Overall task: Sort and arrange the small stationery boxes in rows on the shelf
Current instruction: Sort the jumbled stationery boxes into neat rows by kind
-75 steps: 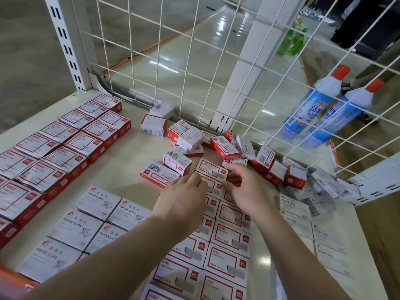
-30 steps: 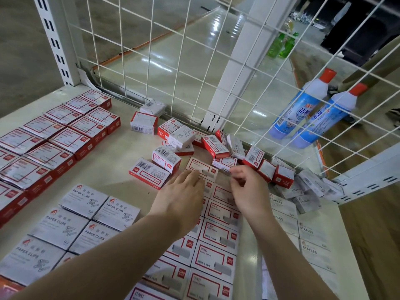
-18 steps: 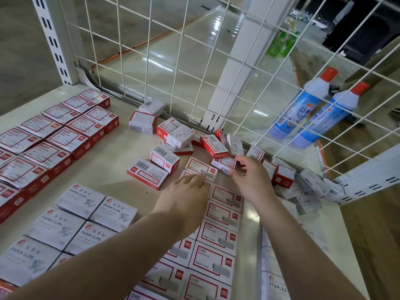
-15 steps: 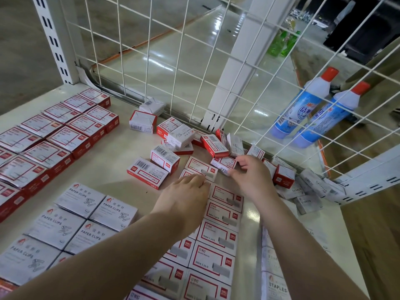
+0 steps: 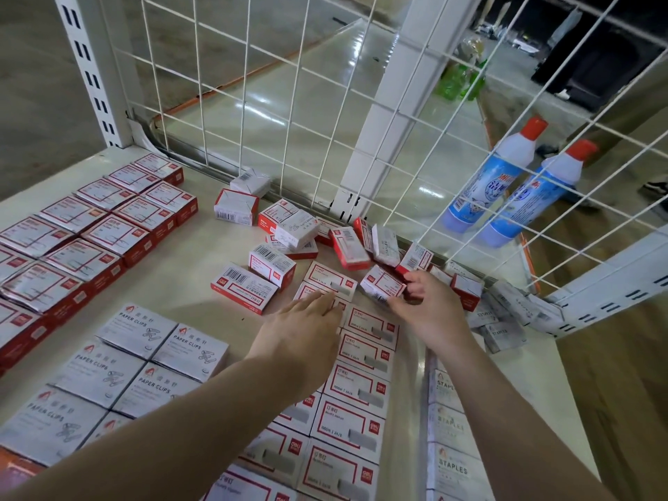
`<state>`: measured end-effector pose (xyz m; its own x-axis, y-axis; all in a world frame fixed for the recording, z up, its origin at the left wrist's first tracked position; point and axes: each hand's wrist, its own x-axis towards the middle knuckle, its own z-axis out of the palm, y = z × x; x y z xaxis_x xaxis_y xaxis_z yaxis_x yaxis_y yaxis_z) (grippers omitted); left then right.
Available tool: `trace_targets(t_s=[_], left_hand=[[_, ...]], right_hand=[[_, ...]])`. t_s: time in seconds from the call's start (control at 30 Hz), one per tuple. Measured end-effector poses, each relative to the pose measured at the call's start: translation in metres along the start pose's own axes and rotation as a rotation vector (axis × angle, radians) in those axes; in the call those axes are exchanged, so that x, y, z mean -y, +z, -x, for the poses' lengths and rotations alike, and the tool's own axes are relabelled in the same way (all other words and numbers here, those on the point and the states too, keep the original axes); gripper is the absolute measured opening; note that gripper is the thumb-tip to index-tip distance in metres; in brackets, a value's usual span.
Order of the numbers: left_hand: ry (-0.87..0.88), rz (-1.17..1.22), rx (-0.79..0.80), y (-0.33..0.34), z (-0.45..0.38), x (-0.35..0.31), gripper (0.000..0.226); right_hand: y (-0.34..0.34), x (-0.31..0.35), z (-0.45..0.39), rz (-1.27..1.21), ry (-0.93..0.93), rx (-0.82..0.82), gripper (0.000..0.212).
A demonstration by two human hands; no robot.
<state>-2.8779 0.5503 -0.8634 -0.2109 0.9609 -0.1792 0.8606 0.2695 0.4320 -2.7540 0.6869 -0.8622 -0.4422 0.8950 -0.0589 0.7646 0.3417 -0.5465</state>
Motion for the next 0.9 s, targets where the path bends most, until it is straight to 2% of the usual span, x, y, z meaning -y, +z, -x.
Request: trace_targets(t_s=[0.13, 0.33, 0.43, 0.67, 0.9], left_hand=[[0.041, 0.049, 0.002, -0.002, 0.003, -0.005, 0.041], [0.074, 0.145, -0.02, -0.006, 0.009, -0.011, 0.037], [0.04, 0.19, -0.068, -0.006, 0.013, -0.009, 0.037], [-0.138, 0.327, -0.114, -0.01, 0.02, -0.005, 0.037], [-0.144, 0.415, -0.112, -0.013, 0.025, -0.003, 0.035]], right_hand=[[-0.004, -0.001, 0.007, 0.021, -0.016, -0.031, 0.03], [-0.011, -0.005, 0.021, -0.064, 0.036, -0.058, 0.037], [-0.019, 0.002, 0.033, -0.147, -0.017, -0.041, 0.03], [-0.02, 0.016, 0.069, -0.216, -0.163, 0.019, 0.036], [-0.009, 0.021, 0.081, -0.259, -0.196, 0.003, 0.039]])
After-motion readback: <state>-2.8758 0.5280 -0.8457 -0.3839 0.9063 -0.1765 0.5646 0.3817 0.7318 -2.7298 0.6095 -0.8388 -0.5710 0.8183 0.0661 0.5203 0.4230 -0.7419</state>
